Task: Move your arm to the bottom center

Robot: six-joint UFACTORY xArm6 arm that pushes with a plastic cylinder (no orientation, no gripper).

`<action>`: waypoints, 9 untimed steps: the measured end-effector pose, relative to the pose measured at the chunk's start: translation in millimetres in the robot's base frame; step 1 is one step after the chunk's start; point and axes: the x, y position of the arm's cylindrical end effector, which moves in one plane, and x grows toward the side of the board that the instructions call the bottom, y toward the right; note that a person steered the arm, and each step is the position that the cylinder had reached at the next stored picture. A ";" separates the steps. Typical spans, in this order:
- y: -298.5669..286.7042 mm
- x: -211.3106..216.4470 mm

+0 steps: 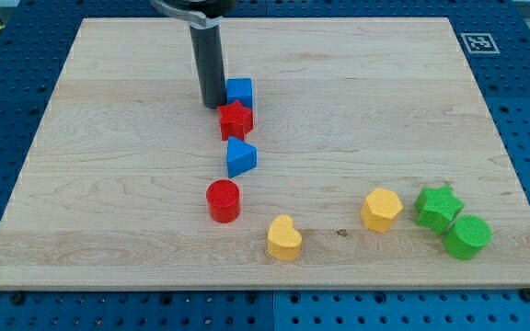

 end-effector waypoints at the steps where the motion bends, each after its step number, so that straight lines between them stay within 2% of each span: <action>1: -18.4 -14.8; 2: -38.7 -66.5; 3: 21.0 -85.4; 4: 98.0 -56.8; 5: 115.1 21.3; 6: 115.1 70.3; 9: 115.1 75.4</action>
